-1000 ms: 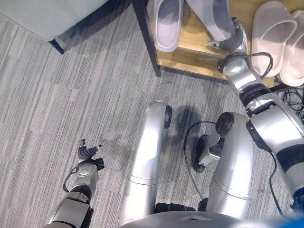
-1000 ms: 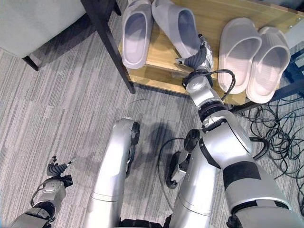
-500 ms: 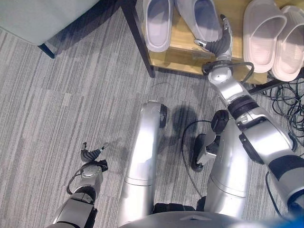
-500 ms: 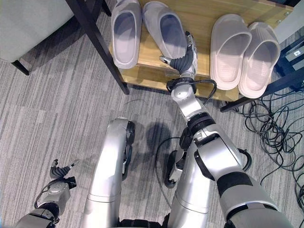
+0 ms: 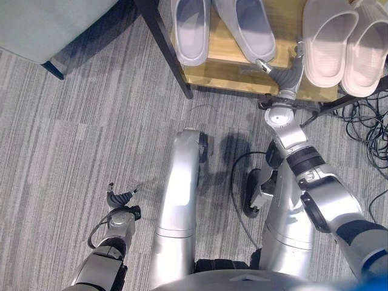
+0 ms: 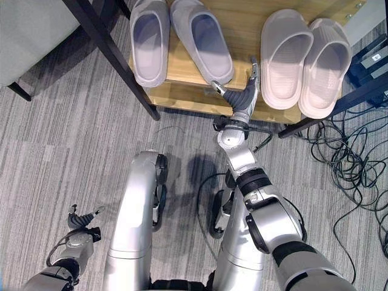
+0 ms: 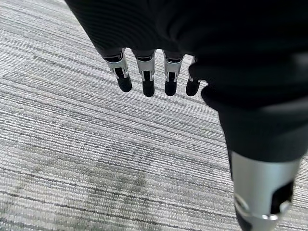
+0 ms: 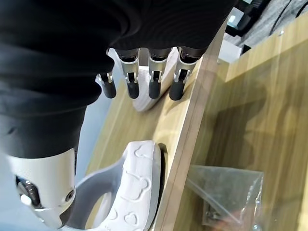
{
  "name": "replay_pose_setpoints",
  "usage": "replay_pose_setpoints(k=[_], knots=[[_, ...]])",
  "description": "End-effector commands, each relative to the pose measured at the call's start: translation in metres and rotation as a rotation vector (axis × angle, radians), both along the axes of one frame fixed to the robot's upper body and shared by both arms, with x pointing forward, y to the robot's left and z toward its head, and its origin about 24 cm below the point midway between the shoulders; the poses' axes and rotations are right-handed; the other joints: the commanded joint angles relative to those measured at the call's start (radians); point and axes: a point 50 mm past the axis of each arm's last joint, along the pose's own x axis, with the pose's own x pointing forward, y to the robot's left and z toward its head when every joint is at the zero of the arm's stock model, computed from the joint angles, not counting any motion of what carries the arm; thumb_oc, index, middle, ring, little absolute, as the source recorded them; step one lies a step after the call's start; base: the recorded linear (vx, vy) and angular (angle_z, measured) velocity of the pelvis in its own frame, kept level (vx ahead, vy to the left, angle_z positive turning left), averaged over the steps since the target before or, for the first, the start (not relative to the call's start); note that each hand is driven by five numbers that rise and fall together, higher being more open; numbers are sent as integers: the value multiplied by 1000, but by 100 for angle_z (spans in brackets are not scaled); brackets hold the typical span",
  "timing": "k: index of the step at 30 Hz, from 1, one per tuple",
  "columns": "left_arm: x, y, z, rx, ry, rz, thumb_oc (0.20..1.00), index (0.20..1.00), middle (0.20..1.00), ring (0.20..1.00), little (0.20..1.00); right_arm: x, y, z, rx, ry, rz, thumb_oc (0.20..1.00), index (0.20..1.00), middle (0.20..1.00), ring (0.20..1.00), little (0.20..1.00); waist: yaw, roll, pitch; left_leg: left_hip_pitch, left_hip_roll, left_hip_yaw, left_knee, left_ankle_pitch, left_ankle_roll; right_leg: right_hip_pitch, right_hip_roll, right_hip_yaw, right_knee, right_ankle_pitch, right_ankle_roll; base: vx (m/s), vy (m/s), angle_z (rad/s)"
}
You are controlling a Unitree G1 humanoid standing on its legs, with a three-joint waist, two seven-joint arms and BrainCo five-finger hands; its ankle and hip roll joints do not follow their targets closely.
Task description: Arrange the slippers neatly on the shoe rack.
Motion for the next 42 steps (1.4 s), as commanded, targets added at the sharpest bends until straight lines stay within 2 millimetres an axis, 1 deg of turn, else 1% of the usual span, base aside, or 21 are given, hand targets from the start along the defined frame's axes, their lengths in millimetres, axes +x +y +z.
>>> replay_pose_setpoints(k=[1, 2, 4, 7, 8, 9, 10, 11, 12, 13, 17, 20, 26, 36, 39, 41, 42], knots=[[-15, 8, -5, 56, 49, 27, 1000, 1000, 1000, 1000, 1000, -5, 18, 37, -11, -149, 113, 1000, 1000, 1000, 1000, 1000, 48, -9, -4, 41, -77, -122, -9, -46, 13, 78, -35, 184, 48, 66, -35, 0, 0, 0], [-14, 4, -7, 61, 64, 3, 1000, 1000, 1000, 1000, 1000, -5, 25, 38, -48, -142, 153, 1000, 1000, 1000, 1000, 1000, 50, -11, -4, 41, -77, -122, -7, -46, 12, 79, -34, 186, 50, 64, -35, 0, 0, 0], [-14, 3, -7, 57, 68, 4, 1000, 1000, 1000, 1000, 1000, -8, 34, 37, -91, -149, 197, 1000, 1000, 1000, 1000, 1000, 50, -14, -4, 41, -79, -123, -6, -47, 11, 81, -33, 188, 51, 68, -33, 0, 0, 0], [-13, 4, -6, 64, 62, 7, 1000, 1000, 1000, 1000, 1000, -17, 49, 31, -102, -164, 271, 1000, 1000, 1000, 1000, 1000, 46, -18, -4, 41, -77, -121, -7, -47, 9, 81, -30, 189, 50, 72, -31, 0, 0, 0], [-13, 4, -6, 64, 62, 7, 1000, 1000, 1000, 1000, 1000, -17, 49, 31, -102, -164, 271, 1000, 1000, 1000, 1000, 1000, 46, -18, -4, 41, -77, -121, -6, -47, 9, 81, -30, 189, 50, 71, -31, 0, 0, 0], [-13, 3, -6, 65, 65, 6, 1000, 1000, 1000, 1000, 1000, -26, 59, 25, -107, -172, 326, 1000, 1000, 1000, 1000, 1000, 41, -22, -4, 41, -74, -118, -7, -47, 9, 80, -29, 192, 51, 71, -32, 0, 0, 0], [-13, 3, -6, 65, 65, 6, 1000, 1000, 1000, 1000, 1000, -26, 59, 25, -107, -172, 326, 1000, 1000, 1000, 1000, 1000, 41, -22, -4, 41, -74, -118, -7, -47, 9, 80, -29, 192, 51, 71, -32, 0, 0, 0], [-13, 2, -7, 67, 66, 4, 1000, 1000, 1000, 1000, 1000, -31, 63, 21, -110, -177, 346, 1000, 1000, 1000, 1000, 1000, 38, -24, -4, 41, -73, -117, -11, -46, 10, 79, -28, 194, 50, 72, -33, 0, 0, 0], [-13, 2, -7, 67, 66, 4, 1000, 1000, 1000, 1000, 1000, -31, 63, 21, -110, -177, 346, 1000, 1000, 1000, 1000, 1000, 38, -24, -4, 41, -73, -117, -11, -46, 10, 79, -28, 194, 50, 72, -33, 0, 0, 0], [-12, -1, -7, 68, 71, -6, 1000, 1000, 1000, 1000, 1000, -37, 65, 15, -133, -178, 360, 1000, 1000, 1000, 1000, 1000, 34, -25, -4, 41, -74, -117, -17, -43, 10, 80, -30, 191, 48, 72, -32, 0, 0, 0], [-12, -3, -8, 64, 72, -3, 1000, 1000, 1000, 1000, 1000, -39, 68, 14, -139, -183, 373, 1000, 1000, 1000, 1000, 1000, 34, -24, -4, 41, -74, -119, -17, -43, 9, 80, -28, 189, 48, 72, -32, 0, 0, 0], [-12, -3, -9, 58, 73, 3, 1000, 1000, 1000, 1000, 1000, -42, 72, 20, -122, -206, 396, 1000, 1000, 1000, 1000, 1000, 36, -21, -4, 41, -74, -119, -19, -42, 9, 80, -29, 186, 49, 73, -31, 0, 0, 0], [-13, -5, -11, 51, 86, 0, 1000, 1000, 1000, 1000, 1000, -42, 81, 29, -159, -229, 424, 1000, 1000, 1000, 1000, 1000, 42, -19, -4, 41, -77, -121, -16, -41, 8, 84, -28, 187, 52, 74, -27, 0, 0, 0], [-16, -5, -12, 51, 95, -8, 1000, 1000, 1000, 1000, 1000, -50, 96, 38, -176, -263, 500, 1000, 1000, 1000, 1000, 1000, 58, -19, -4, 41, -83, -128, -3, -46, 6, 91, -30, 185, 56, 77, -20, 0, 0, 0], [-15, -6, -12, 50, 95, -7, 1000, 1000, 1000, 1000, 1000, -51, 96, 37, -166, -264, 500, 1000, 1000, 1000, 1000, 1000, 58, -21, -4, 41, -83, -128, -1, -47, 5, 92, -30, 184, 57, 78, -19, 0, 0, 0], [-16, -8, -14, 41, 98, -4, 1000, 1000, 1000, 1000, 1000, -53, 92, 36, -150, -275, 470, 1000, 1000, 1000, 1000, 1000, 55, -24, -4, 41, -83, -127, -3, -47, 5, 95, -30, 184, 55, 79, -19, 0, 0, 0], [-18, -11, -16, 24, 102, 8, 1000, 1000, 1000, 1000, 1000, -56, 80, 37, -134, -308, 388, 1000, 1000, 1000, 1000, 1000, 49, -26, -4, 41, -82, -126, -3, -48, 7, 96, -30, 186, 55, 80, -19, 0, 0, 0]])
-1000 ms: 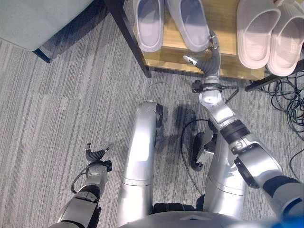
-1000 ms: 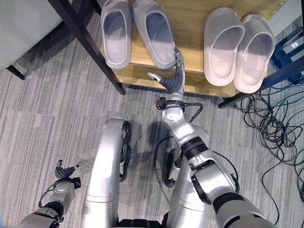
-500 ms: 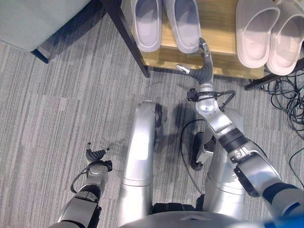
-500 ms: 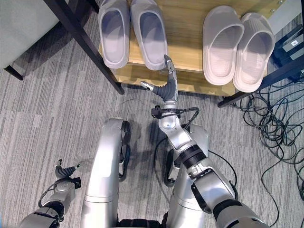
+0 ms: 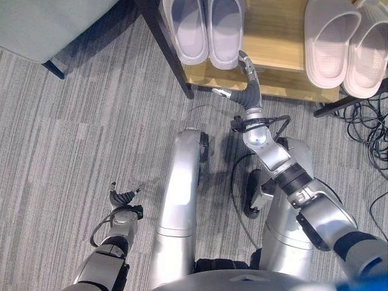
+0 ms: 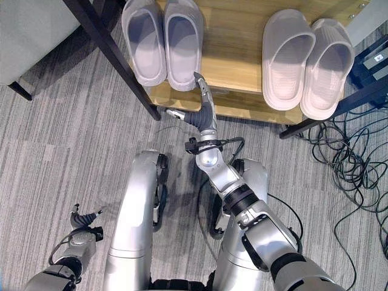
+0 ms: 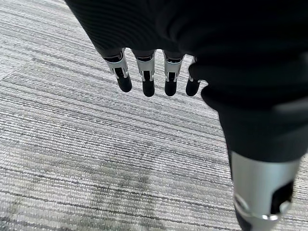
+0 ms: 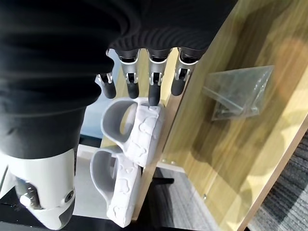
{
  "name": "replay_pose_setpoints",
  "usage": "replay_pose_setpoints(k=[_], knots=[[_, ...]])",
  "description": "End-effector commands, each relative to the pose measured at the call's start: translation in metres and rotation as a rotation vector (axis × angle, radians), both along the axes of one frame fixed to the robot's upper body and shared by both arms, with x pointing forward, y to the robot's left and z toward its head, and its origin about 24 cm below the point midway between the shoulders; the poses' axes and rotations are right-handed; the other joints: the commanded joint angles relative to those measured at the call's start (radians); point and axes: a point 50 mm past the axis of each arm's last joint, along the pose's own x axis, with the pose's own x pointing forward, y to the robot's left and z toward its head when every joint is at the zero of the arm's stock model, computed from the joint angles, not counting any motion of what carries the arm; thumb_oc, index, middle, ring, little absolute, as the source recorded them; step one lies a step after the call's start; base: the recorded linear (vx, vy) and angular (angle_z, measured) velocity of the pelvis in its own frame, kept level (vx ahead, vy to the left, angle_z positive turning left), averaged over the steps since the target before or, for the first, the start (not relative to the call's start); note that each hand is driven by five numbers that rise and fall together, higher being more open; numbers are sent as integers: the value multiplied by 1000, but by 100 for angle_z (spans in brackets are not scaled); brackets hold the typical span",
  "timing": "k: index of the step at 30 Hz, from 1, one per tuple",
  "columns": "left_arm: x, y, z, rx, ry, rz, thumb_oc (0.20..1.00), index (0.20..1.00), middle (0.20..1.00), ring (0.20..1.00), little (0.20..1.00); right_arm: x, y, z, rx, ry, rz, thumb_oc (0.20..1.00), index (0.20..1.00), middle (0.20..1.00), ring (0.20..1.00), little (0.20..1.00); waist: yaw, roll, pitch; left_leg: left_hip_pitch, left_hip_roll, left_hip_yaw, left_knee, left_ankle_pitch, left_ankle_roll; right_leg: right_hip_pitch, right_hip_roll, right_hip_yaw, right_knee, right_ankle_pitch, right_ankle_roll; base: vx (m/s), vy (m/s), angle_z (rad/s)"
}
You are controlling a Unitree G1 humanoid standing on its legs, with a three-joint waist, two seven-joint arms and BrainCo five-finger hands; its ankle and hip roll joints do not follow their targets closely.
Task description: Arrange the slippers neatly on the shoe rack.
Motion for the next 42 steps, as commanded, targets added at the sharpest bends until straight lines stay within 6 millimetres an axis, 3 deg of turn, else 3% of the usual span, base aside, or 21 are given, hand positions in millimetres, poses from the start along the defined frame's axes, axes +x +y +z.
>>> replay_pose_setpoints(k=[1, 4, 8, 9, 11, 13, 17, 19, 22, 23, 24, 25, 26, 27, 30, 32, 33, 34, 37, 39, 42], knots=[[-24, -6, -17, -4, 83, 30, 1000, 1000, 1000, 1000, 1000, -25, 3, 54, 99, -293, -17, 1000, 1000, 1000, 1000, 1000, 42, -28, -8, 36, -81, -123, -10, -38, 13, 91, -31, 184, 48, 90, -23, 13, 31, 0], [-33, -10, -24, -22, 110, 37, 1000, 1000, 1000, 1000, 1000, -42, -20, 43, 150, -342, -131, 1000, 1000, 1000, 1000, 1000, 22, -33, -8, 36, -77, -116, -4, -45, 18, 88, -28, 186, 55, 88, -25, 3, 10, 0], [-36, -11, -25, -11, 115, 32, 1000, 1000, 1000, 1000, 1000, -69, -34, 43, 128, -445, -140, 1000, 1000, 1000, 1000, 1000, 5, -46, -8, 36, -71, -110, 0, -45, 17, 80, -24, 189, 61, 82, -25, 8, 16, -6], [-34, -12, -23, -4, 90, 28, 1000, 1000, 1000, 1000, 1000, -81, -50, 40, 64, -491, -197, 1000, 1000, 1000, 1000, 1000, -1, -54, -8, 36, -73, -112, -5, -43, 15, 84, -29, 188, 55, 82, -21, 0, 0, 0], [-34, -12, -23, -2, 84, 29, 1000, 1000, 1000, 1000, 1000, -85, -59, 38, 40, -499, -229, 1000, 1000, 1000, 1000, 1000, -4, -56, -8, 36, -75, -114, -7, -42, 15, 86, -32, 186, 51, 83, -20, 0, 0, 0], [-32, -14, -19, -11, 30, 34, 1000, 1000, 1000, 1000, 1000, -96, -90, 28, -23, -501, -357, 1000, 1000, 1000, 1000, 1000, -12, -67, -8, 36, -78, -125, -16, -36, 14, 94, -39, 178, 35, 90, -13, 0, 0, 0], [-19, -10, -2, -18, -115, 51, 1000, 1000, 1000, 1000, 1000, -114, -157, -16, -94, -325, -644, 1000, 1000, 1000, 1000, 1000, -27, -86, -8, 36, -78, -149, -80, -5, 7, 124, -60, 143, -55, 103, -6, -56, 33, 0], [-3, 0, 14, 7, -190, 53, 1000, 1000, 1000, 1000, 1000, -117, -195, -65, -25, -81, -809, 1000, 1000, 1000, 1000, 1000, -35, -98, -33, 36, -53, -155, -212, 48, 12, 148, -81, 96, -210, 130, -4, -179, 26, -6], [13, 4, 29, 27, -240, 14, 1000, 1000, 1000, 1000, 1000, -114, -216, -111, 89, 151, -895, 1000, 1000, 1000, 1000, 1000, -49, -100, -96, 36, -35, -156, -353, 111, 14, 154, -95, 43, -347, 160, -2, -127, 8, -3], [23, 7, 38, 33, -267, -8, 1000, 1000, 1000, 1000, 1000, -114, -227, -140, 185, 294, -963, 1000, 1000, 1000, 1000, 1000, -57, -95, -144, 36, -20, -157, -435, 149, 16, 154, -101, 11, -429, 178, 8, -86, 29, 6], [23, 7, 38, 32, -268, -8, 1000, 1000, 1000, 1000, 1000, -114, -227, -140, 187, 292, -961, 1000, 1000, 1000, 1000, 1000, -59, -94, -144, 36, -21, -158, -441, 154, 16, 155, -102, 8, -434, 182, 7, -115, 54, 7], [31, 8, 43, 25, -280, -15, 1000, 1000, 1000, 1000, 1000, -116, -234, -173, 296, 454, -1024, 1000, 1000, 1000, 1000, 1000, -70, -79, -193, 37, -5, -158, -536, 208, 21, 161, -116, -35, -537, 205, 13, -115, 61, 12], [34, 10, 45, 21, -279, -15, 1000, 1000, 1000, 1000, 1000, -119, -236, -188, 352, 529, -1045, 1000, 1000, 1000, 1000, 1000, -75, -70, -213, 53, 0, -158, -594, 235, 22, 178, -119, -56, -592, 219, 18, -191, 68, 9], [37, 13, 45, 13, -260, -17, 1000, 1000, 1000, 1000, 1000, -132, -239, -221, 465, 706, -1087, 1000, 1000, 1000, 1000, 1000, -79, -62, -224, 155, 21, -146, -734, 278, 20, 274, -122, -82, -727, 246, 26, -168, 37, 14], [34, 6, 34, -18, -212, -38, 1000, 1000, 1000, 1000, 1000, -156, -234, -256, 500, 918, -1104, 1000, 1000, 1000, 1000, 1000, -82, -50, -234, 304, 30, -131, -919, 339, 19, 416, -125, -115, -919, 287, 32, -123, 5, 16], [23, -9, 15, -46, -126, -83, 1000, 1000, 1000, 1000, 1000, -182, -232, -278, 489, 1080, -1119, 1000, 1000, 1000, 1000, 1000, -84, -39, -245, 460, 45, -111, -1100, 395, 14, 565, -129, -145, -1118, 350, 54, -15, 8, 3], [-4, -17, -10, -88, 5, -100, 1000, 1000, 1000, 1000, 1000, -207, -233, -293, 467, 1207, -1138, 1000, 1000, 1000, 1000, 1000, -81, -36, -274, 638, 53, -110, -1282, 442, 14, 726, -112, -171, -1305, 406, 76, 69, 21, -8], [-4, -17, -10, -89, 5, -100, 1000, 1000, 1000, 1000, 1000, -207, -233, -293, 467, 1208, -1138, 1000, 1000, 1000, 1000, 1000, -81, -35, -269, 648, 54, -110, -1289, 445, 14, 737, -111, -173, -1313, 409, 76, 186, -28, -21], [-49, -25, -41, -164, 184, -94, 1000, 1000, 1000, 1000, 1000, -243, -236, -306, 435, 1353, -1161, 1000, 1000, 1000, 1000, 1000, -74, -33, -310, 925, 65, -115, -1567, 526, 5, 1016, -79, -228, -1584, 506, 121, 214, -60, -13], [-78, -32, -57, -230, 289, -101, 1000, 1000, 1000, 1000, 1000, -270, -236, -314, 423, 1459, -1156, 1000, 1000, 1000, 1000, 1000, -76, -27, -351, 1170, 61, -113, -1839, 637, -17, 1267, -52, -272, -1863, 615, 136, 332, -100, 0], [-96, -41, -67, -281, 355, -114, 1000, 1000, 1000, 1000, 1000, -289, -233, -320, 362, 1569, -1088, 1000, 1000, 1000, 1000, 1000, -76, -10, -419, 1359, 66, -99, -2067, 726, -33, 1432, -26, -291, -2078, 712, 167, 303, -68, 6]])
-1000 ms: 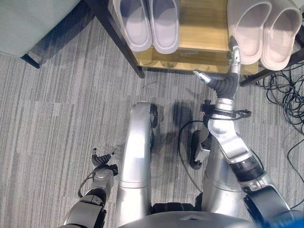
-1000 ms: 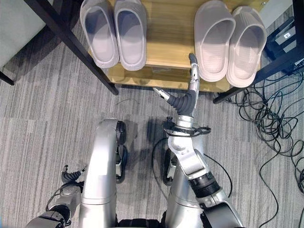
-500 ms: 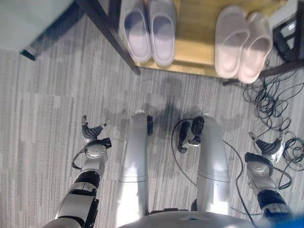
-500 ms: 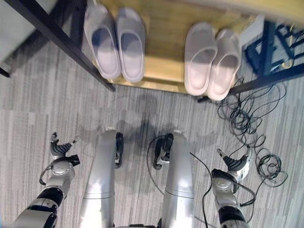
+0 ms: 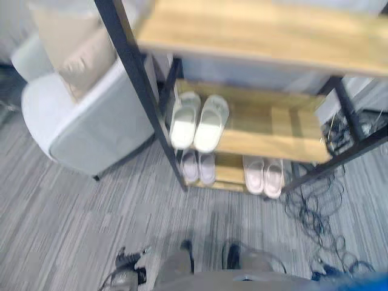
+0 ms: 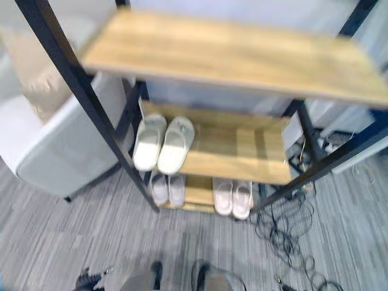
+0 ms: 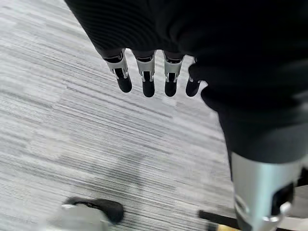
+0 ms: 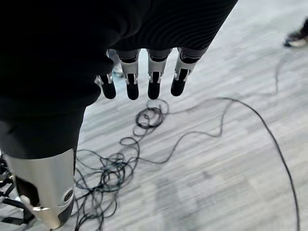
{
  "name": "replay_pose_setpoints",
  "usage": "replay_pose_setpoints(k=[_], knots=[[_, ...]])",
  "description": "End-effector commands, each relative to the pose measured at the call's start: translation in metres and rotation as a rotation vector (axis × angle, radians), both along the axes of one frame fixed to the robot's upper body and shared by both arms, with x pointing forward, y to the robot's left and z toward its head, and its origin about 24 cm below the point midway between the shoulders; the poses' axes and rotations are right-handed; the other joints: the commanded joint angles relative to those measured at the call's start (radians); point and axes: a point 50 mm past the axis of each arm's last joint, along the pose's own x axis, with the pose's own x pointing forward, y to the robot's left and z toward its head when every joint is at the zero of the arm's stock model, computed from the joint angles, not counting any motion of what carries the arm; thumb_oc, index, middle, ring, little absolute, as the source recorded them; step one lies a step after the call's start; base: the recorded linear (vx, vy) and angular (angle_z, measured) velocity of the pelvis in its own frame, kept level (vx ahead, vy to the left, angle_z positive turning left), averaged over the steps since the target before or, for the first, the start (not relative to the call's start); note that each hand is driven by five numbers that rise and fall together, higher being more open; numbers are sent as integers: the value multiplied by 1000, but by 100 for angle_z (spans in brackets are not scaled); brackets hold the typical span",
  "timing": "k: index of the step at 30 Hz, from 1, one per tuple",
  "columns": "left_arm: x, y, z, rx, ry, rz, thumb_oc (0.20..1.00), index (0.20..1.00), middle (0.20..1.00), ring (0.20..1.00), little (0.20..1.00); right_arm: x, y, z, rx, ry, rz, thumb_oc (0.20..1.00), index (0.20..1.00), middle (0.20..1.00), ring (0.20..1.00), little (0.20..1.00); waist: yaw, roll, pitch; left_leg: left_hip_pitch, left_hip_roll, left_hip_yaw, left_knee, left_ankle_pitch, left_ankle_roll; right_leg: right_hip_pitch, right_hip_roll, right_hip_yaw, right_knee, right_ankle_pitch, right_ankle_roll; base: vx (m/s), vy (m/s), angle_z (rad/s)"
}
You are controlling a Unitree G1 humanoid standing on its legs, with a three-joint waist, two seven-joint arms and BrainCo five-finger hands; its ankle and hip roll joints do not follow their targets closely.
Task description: Arrange the slippers neatly on the shoe rack.
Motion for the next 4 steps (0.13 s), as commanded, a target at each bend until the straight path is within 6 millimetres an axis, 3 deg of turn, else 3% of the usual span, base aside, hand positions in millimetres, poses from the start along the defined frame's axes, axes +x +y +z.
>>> replay_pose_setpoints(k=[1, 4], knots=[[54, -8, 8, -51, -121, -58, 1000, 1000, 1000, 1000, 1000, 38, -8, 5, 38, -67, 99, 1000, 1000, 1000, 1000, 1000, -8, 20, 113, -31, 31, -60, -55, 82, -46, -15, -50, 34, -7, 103, 69, 325, -76, -14], [51, -8, 7, -63, -104, -61, 1000, 1000, 1000, 1000, 1000, 35, -6, 3, 63, -60, 129, 1000, 1000, 1000, 1000, 1000, -3, 35, 73, 94, 36, -45, -183, 121, -47, 93, -28, 37, -117, 133, 79, 200, -62, -13]])
